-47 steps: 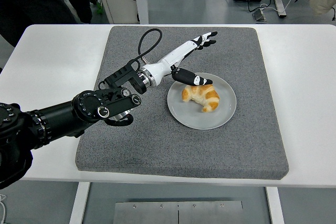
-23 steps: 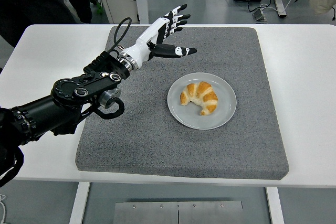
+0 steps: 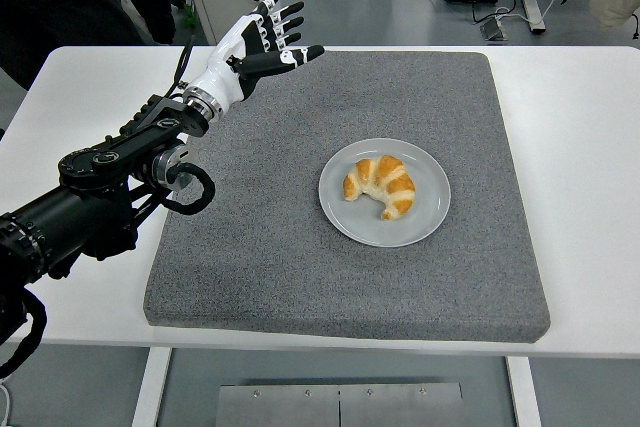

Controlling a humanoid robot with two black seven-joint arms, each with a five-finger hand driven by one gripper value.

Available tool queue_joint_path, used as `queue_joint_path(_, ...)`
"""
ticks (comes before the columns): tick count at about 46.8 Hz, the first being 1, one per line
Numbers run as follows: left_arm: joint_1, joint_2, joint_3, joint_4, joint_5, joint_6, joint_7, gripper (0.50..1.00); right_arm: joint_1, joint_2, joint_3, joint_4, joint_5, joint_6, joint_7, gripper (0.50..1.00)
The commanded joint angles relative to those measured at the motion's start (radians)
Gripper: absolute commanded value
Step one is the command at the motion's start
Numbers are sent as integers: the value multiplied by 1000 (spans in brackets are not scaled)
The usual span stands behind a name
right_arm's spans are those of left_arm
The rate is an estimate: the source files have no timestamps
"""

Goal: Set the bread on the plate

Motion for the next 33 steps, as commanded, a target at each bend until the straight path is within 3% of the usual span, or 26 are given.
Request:
queue_joint_path(1,8,1,-42,11,0,-20,2,955,0,0,0,0,-1,0,0,1000)
queue_joint_path(15,53,1,-168,45,-47,-67,2,955,1,0,0,1,0,0,0,1000)
queue_joint_path(33,85,-5,-172,64,-90,-71,-6,957,1,0,0,1,0,0,-1,1000)
